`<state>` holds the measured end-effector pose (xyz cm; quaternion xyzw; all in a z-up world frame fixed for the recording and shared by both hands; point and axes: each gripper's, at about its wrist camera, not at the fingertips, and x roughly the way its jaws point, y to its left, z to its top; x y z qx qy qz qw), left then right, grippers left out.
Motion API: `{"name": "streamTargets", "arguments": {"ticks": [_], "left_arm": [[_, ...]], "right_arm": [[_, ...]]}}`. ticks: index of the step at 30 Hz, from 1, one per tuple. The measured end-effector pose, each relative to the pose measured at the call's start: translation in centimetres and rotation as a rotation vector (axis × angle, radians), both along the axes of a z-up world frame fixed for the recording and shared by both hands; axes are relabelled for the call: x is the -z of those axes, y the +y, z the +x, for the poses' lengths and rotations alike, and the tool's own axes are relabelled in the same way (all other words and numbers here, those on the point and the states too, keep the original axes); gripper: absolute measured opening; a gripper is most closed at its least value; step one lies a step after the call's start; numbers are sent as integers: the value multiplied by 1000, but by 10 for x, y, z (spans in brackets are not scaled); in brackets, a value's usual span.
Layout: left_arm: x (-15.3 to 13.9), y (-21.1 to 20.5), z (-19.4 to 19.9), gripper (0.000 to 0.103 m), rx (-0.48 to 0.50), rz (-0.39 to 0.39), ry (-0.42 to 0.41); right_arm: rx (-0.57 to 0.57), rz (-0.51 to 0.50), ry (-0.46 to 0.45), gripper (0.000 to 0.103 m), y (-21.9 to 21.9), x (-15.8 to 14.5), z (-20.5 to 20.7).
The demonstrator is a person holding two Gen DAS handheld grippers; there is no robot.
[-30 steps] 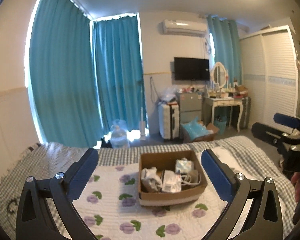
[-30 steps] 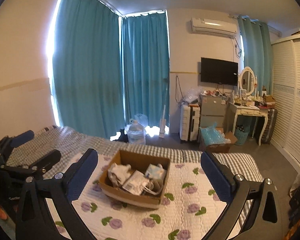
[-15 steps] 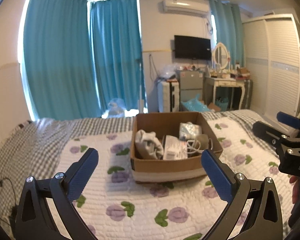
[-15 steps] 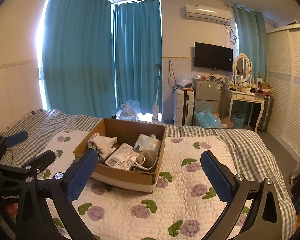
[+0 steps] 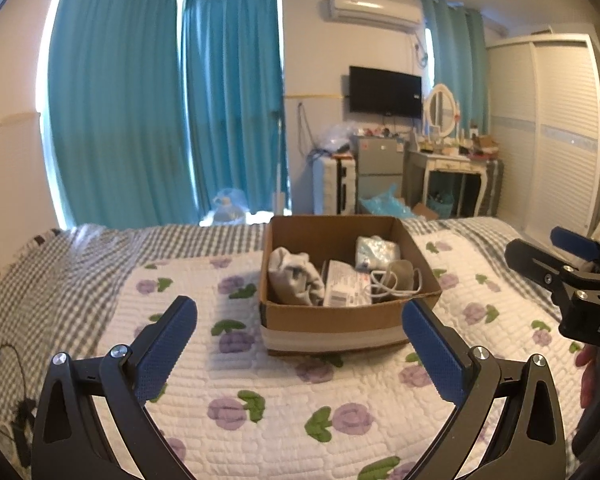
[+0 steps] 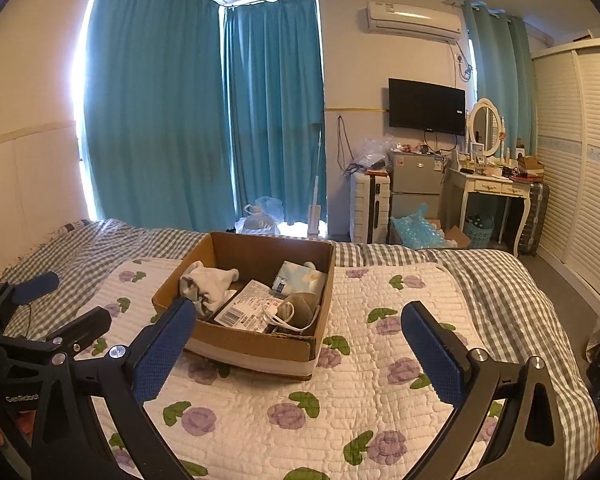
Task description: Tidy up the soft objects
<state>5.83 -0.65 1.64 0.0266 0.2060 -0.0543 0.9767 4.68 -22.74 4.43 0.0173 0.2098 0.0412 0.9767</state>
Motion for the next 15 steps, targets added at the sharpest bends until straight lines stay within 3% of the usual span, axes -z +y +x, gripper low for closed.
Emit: {"name": "streamTargets", "arguments": {"ticks": [15], "left_arm": [[-4,7,5,103,-6,-22,11]], "right_arm": [[-3,-3,20,103,3,8,3]]}}
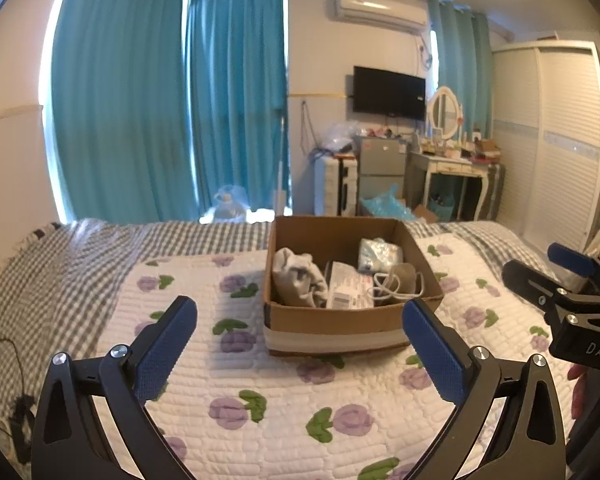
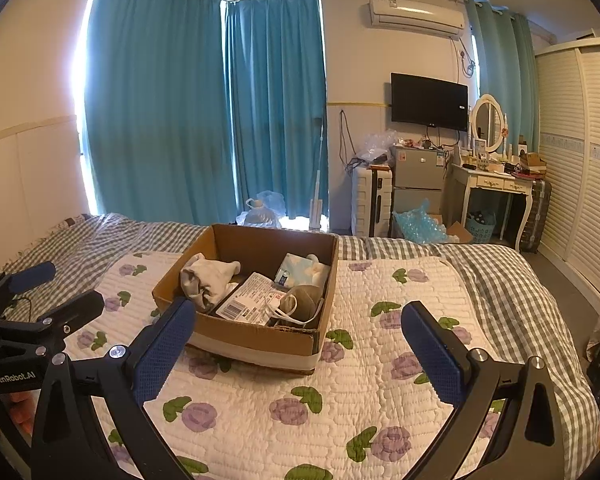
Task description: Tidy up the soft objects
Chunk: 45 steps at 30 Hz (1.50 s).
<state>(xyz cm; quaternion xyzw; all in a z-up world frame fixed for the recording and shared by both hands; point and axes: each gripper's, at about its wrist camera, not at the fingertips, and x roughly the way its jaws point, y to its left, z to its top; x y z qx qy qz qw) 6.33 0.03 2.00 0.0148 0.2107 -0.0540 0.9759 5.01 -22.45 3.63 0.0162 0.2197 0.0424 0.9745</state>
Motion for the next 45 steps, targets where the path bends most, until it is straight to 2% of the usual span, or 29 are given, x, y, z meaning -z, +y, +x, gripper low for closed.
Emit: {"name": "streamTargets", "arguments": {"ticks": [45], "left_arm": [[-4,1,0,103,4,5,-3]], "right_arm": [[-12,12,11,103,7,4,2]]}}
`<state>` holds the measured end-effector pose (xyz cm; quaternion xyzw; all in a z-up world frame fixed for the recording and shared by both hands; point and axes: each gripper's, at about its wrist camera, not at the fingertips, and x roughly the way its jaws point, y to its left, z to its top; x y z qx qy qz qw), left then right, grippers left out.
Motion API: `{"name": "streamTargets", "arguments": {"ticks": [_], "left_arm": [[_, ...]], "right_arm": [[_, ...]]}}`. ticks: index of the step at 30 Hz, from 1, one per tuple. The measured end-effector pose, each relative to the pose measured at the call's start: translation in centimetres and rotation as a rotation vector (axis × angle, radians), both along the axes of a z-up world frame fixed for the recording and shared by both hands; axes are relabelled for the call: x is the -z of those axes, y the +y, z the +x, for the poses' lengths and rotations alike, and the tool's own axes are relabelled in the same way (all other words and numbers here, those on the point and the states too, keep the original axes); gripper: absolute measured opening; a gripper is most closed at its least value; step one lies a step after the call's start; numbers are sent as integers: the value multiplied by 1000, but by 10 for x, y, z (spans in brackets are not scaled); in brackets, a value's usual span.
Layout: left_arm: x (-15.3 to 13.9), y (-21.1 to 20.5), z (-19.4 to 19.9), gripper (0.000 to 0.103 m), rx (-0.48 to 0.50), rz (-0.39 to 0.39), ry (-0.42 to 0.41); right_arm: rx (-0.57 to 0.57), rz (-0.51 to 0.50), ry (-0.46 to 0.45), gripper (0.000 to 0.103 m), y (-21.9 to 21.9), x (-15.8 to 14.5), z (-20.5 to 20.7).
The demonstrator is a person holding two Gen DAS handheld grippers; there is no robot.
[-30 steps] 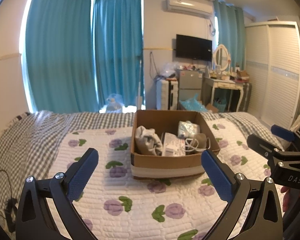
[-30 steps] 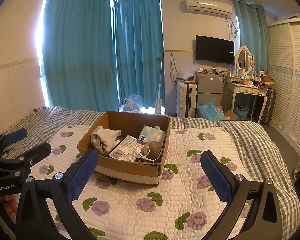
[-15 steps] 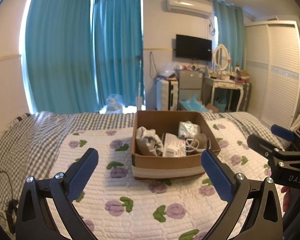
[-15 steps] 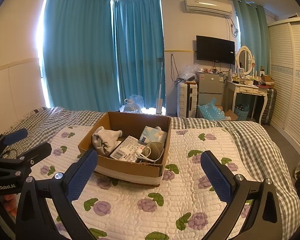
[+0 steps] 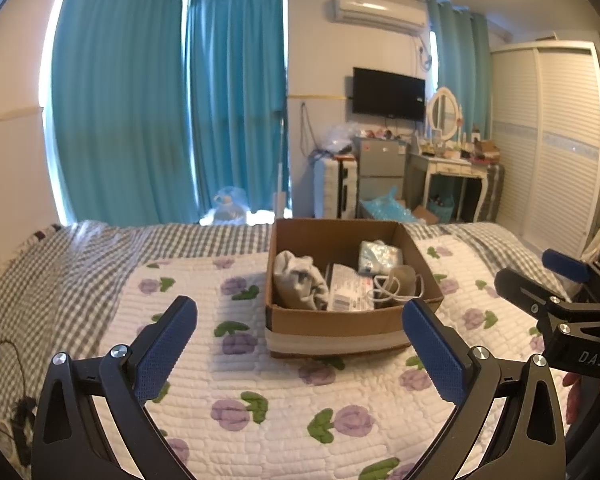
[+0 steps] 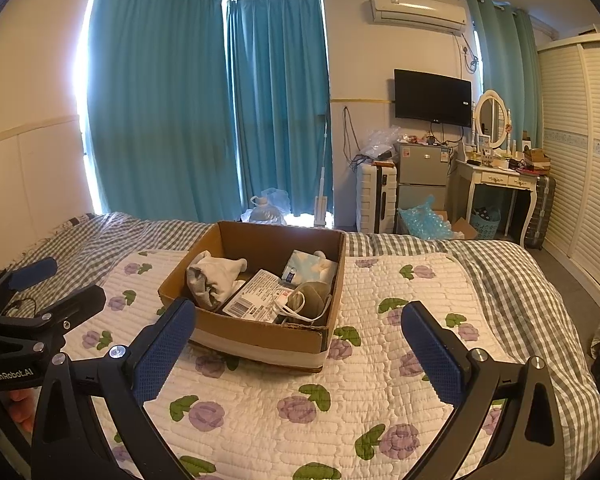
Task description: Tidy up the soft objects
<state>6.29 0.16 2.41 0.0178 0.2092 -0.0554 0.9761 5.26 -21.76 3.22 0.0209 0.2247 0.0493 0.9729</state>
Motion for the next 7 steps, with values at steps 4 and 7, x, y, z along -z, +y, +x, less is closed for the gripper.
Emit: {"name": "streamTargets", "arguments": {"ticks": [4,7], "left_arm": [[1,0,-1,103,1,8,-6],[1,0,-1,103,-1,2,1]], "right_arm": [[-1,4,0,103,0,1,0],[-2,4,2,103,0,1,0]]}}
